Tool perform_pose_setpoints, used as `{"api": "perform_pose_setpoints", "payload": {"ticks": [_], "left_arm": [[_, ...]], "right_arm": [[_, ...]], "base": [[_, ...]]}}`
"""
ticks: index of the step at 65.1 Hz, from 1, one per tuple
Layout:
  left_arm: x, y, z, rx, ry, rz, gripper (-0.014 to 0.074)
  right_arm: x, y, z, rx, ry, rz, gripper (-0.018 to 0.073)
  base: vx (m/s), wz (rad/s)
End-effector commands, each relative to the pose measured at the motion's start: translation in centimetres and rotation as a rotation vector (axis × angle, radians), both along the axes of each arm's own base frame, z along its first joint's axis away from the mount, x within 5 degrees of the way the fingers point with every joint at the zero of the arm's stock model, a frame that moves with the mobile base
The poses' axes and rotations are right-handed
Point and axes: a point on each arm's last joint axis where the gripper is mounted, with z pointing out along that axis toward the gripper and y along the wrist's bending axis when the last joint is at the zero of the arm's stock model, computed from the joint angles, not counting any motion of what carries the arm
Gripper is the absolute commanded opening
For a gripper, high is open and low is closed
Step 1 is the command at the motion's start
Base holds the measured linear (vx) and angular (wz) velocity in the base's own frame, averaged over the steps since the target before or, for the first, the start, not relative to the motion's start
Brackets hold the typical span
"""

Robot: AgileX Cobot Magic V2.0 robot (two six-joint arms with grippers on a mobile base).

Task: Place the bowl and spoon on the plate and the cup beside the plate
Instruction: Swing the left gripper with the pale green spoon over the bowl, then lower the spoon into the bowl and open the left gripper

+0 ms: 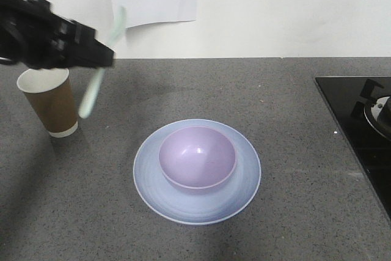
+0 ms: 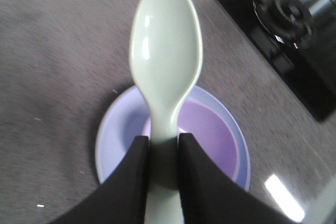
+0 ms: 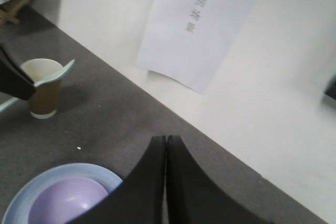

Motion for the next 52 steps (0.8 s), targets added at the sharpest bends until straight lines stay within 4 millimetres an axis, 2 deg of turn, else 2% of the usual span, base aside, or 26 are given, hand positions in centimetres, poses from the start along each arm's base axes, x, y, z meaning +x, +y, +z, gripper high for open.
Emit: {"api": "perform_pose_setpoints", "payload": {"ticks": [1,10,29,38,52], "left_arm": [[-0.8,-2.1,1.0,-0.054,-0.02,-0.073,-0.0007],[-0.5,-4.8,-0.9,0.001,0.049,-0.135,-0.0007],[-0.1,-9.4,-6.1,0.183,0.207,-0.198,-0.0007],[0.1,-10.5,-7.2,0.203,0.229,-0.196,-0.0007],[0.5,-10.9,-7.3,0.181,0.205,-0.179,-0.0007]], "right_arm": [[-1.9,-1.6,1.4,0.0,-0.074,-0.106,-0.0005],[-3.2,-2.6,1.4,-0.035,-0.067,-0.175,-0.0005],[-3.5,-3.1,1.2,-0.042,-0.036,-0.213,-0.0005],[-3.5,-3.1,1.2,-0.042,-0.037,-0.213,-0.0005],[-3.5,-3.1,1.2,-0.041,-0.036,-0.212,-0.0005]], "base": [[0.0,0.0],[0.0,0.0],[0.0,0.0],[0.0,0.0],[0.0,0.0]]}}
